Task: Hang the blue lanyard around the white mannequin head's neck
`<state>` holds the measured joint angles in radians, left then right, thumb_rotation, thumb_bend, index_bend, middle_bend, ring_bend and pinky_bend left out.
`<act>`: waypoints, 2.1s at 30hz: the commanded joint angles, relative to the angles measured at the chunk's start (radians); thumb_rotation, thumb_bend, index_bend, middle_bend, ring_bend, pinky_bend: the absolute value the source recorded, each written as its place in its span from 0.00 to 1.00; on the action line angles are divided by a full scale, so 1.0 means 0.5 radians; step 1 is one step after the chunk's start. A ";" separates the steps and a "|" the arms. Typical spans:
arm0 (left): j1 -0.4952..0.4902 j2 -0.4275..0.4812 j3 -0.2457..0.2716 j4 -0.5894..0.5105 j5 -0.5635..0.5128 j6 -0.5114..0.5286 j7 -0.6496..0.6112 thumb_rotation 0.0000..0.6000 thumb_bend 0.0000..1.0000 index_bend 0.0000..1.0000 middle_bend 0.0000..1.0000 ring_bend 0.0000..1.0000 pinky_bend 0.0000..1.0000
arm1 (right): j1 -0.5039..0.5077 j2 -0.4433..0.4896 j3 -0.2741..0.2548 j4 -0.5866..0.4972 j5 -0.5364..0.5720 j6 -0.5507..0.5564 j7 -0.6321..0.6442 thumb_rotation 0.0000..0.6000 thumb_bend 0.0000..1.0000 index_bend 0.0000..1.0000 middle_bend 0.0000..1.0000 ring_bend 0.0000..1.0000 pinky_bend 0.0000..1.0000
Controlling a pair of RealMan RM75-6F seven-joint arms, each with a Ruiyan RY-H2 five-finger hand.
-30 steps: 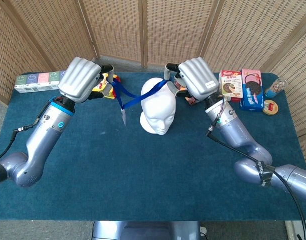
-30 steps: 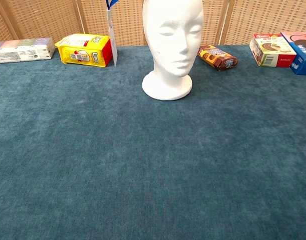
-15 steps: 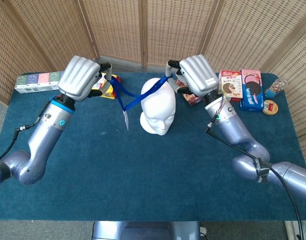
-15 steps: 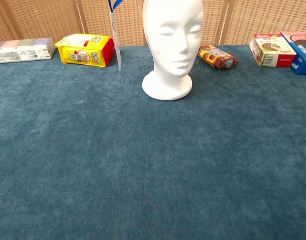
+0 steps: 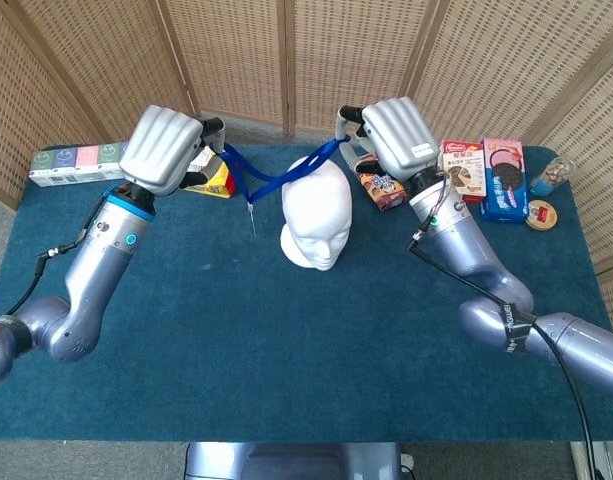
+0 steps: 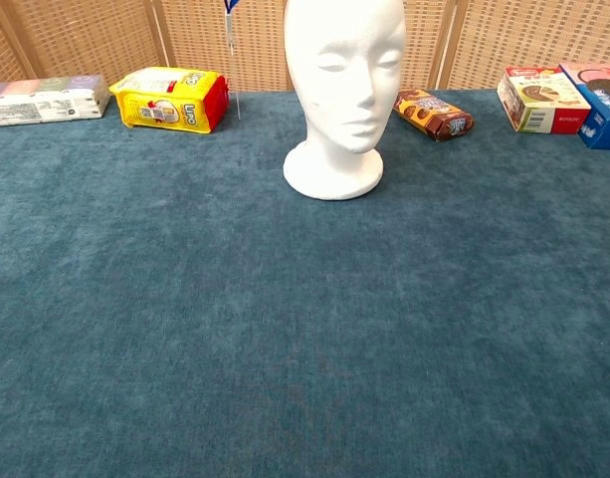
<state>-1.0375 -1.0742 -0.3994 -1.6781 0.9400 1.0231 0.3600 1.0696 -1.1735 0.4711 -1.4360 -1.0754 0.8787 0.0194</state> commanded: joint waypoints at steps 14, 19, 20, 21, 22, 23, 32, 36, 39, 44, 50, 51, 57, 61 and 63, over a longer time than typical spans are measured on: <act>-0.026 -0.065 0.045 0.056 0.031 0.030 0.105 0.96 0.45 0.62 1.00 0.97 0.91 | 0.034 -0.046 -0.038 0.073 0.090 -0.045 -0.096 1.00 0.52 0.78 1.00 1.00 1.00; -0.028 -0.081 0.061 0.067 0.039 0.014 0.112 0.96 0.45 0.62 1.00 0.97 0.91 | 0.020 -0.040 -0.066 0.067 0.097 -0.054 -0.120 1.00 0.52 0.78 1.00 1.00 1.00; -0.027 -0.083 0.064 0.067 0.047 0.012 0.110 0.96 0.45 0.62 1.00 0.97 0.91 | 0.016 -0.036 -0.072 0.059 0.094 -0.054 -0.123 1.00 0.52 0.78 1.00 1.00 1.00; -0.026 -0.084 0.068 0.065 0.054 0.012 0.108 0.96 0.45 0.62 1.00 0.97 0.91 | 0.011 -0.031 -0.075 0.051 0.094 -0.054 -0.124 1.00 0.52 0.78 1.00 1.00 1.00; -0.024 -0.084 0.072 0.063 0.063 0.009 0.107 0.96 0.45 0.62 1.00 0.97 0.91 | 0.006 -0.026 -0.078 0.042 0.094 -0.053 -0.124 1.00 0.52 0.78 1.00 1.00 1.00; -0.022 -0.085 0.076 0.060 0.071 0.009 0.106 0.96 0.45 0.62 1.00 0.97 0.91 | 0.001 -0.021 -0.080 0.033 0.095 -0.052 -0.123 1.00 0.52 0.78 1.00 1.00 1.00; 0.012 -0.068 0.122 -0.002 0.168 0.010 0.090 0.96 0.45 0.62 1.00 0.97 0.91 | -0.064 0.032 -0.132 -0.065 0.063 -0.033 -0.140 1.00 0.52 0.78 1.00 1.00 1.00; 0.027 -0.058 0.140 -0.031 0.201 0.005 0.086 0.96 0.45 0.62 1.00 0.97 0.91 | -0.087 0.053 -0.150 -0.108 0.048 -0.029 -0.146 1.00 0.52 0.78 1.00 1.00 1.00; 0.037 -0.057 0.147 -0.055 0.213 0.006 0.080 0.96 0.45 0.62 1.00 0.97 0.91 | -0.106 0.068 -0.165 -0.131 0.042 -0.028 -0.152 1.00 0.52 0.78 1.00 1.00 1.00; 0.050 -0.051 0.164 -0.091 0.227 -0.005 0.083 0.96 0.45 0.62 1.00 0.97 0.91 | -0.146 0.092 -0.186 -0.175 0.025 -0.008 -0.147 1.00 0.52 0.78 1.00 1.00 1.00; 0.055 -0.046 0.197 -0.133 0.249 -0.034 0.111 0.96 0.45 0.62 1.00 0.97 0.91 | -0.183 0.108 -0.214 -0.210 0.011 -0.003 -0.147 1.00 0.52 0.78 1.00 1.00 1.00; 0.054 -0.045 0.200 -0.138 0.253 -0.036 0.118 0.96 0.45 0.62 1.00 0.97 0.91 | -0.188 0.109 -0.218 -0.216 0.007 -0.002 -0.148 1.00 0.52 0.78 1.00 1.00 1.00; 0.050 -0.044 0.207 -0.164 0.248 -0.053 0.139 0.96 0.45 0.62 1.00 0.97 0.91 | -0.208 0.110 -0.235 -0.239 -0.007 0.002 -0.151 1.00 0.52 0.78 1.00 1.00 1.00; 0.051 -0.038 0.209 -0.180 0.247 -0.060 0.143 0.96 0.45 0.62 1.00 0.97 0.91 | -0.225 0.115 -0.238 -0.250 -0.018 0.015 -0.145 1.00 0.52 0.78 1.00 1.00 1.00; 0.053 -0.036 0.212 -0.191 0.242 -0.065 0.144 0.97 0.45 0.62 1.00 0.97 0.91 | -0.234 0.121 -0.243 -0.258 -0.022 0.013 -0.143 1.00 0.52 0.78 1.00 1.00 1.00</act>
<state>-1.0115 -1.0926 -0.2939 -1.7722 1.0619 0.9916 0.4317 0.9537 -1.1139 0.3502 -1.5641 -1.0857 0.8854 -0.0523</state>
